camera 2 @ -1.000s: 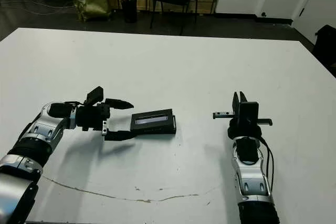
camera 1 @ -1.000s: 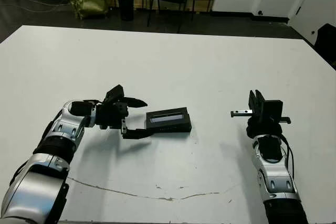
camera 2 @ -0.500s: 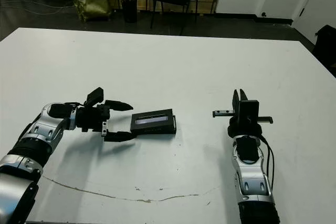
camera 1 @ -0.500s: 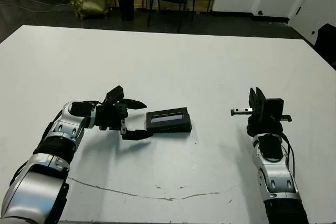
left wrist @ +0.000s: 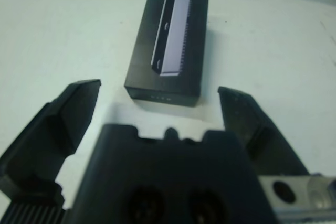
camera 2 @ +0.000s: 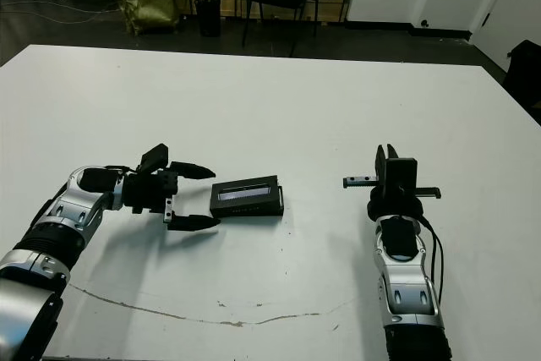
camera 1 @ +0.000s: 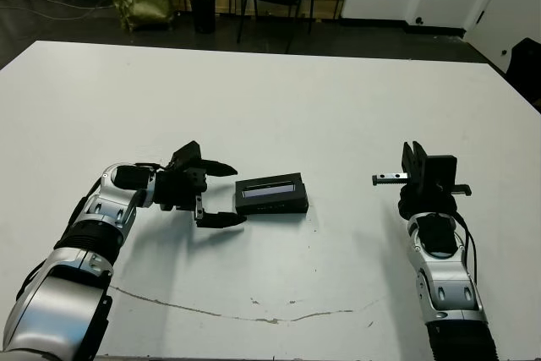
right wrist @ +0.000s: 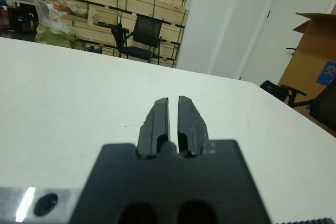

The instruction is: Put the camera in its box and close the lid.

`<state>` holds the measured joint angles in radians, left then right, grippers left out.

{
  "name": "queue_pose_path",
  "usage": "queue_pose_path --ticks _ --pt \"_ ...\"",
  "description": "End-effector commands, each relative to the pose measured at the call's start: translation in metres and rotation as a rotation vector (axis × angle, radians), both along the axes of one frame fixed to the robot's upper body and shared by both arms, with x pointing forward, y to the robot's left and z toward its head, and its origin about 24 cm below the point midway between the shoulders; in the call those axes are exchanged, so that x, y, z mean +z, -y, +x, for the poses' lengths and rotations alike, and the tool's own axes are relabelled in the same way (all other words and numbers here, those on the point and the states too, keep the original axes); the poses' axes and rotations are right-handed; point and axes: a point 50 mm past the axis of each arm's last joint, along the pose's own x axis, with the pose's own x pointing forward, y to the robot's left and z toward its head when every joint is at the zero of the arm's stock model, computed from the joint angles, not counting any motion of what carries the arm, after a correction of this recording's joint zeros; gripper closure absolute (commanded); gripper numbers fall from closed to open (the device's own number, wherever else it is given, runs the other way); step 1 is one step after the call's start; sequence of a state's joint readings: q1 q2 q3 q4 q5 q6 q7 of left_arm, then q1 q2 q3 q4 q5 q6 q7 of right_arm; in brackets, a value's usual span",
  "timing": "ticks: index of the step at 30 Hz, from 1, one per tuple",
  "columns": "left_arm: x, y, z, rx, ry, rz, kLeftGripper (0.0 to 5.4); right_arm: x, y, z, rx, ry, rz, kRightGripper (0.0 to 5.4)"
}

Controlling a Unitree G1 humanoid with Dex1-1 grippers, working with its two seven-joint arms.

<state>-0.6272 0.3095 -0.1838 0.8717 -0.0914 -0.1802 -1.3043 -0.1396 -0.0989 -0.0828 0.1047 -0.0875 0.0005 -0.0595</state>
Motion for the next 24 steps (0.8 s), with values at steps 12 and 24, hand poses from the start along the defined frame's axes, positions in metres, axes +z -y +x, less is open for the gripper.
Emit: queue_pose_path --ticks 12,24 --pt "-0.009 0.010 0.001 -0.030 -0.026 0.013 0.01 -0.003 0.004 -0.003 -0.013 -0.035 -0.004 5.40" --pt "-0.016 0.012 0.001 0.005 -0.125 -0.015 0.61 -0.004 0.004 -0.003 -0.009 -0.026 -0.002 5.40"
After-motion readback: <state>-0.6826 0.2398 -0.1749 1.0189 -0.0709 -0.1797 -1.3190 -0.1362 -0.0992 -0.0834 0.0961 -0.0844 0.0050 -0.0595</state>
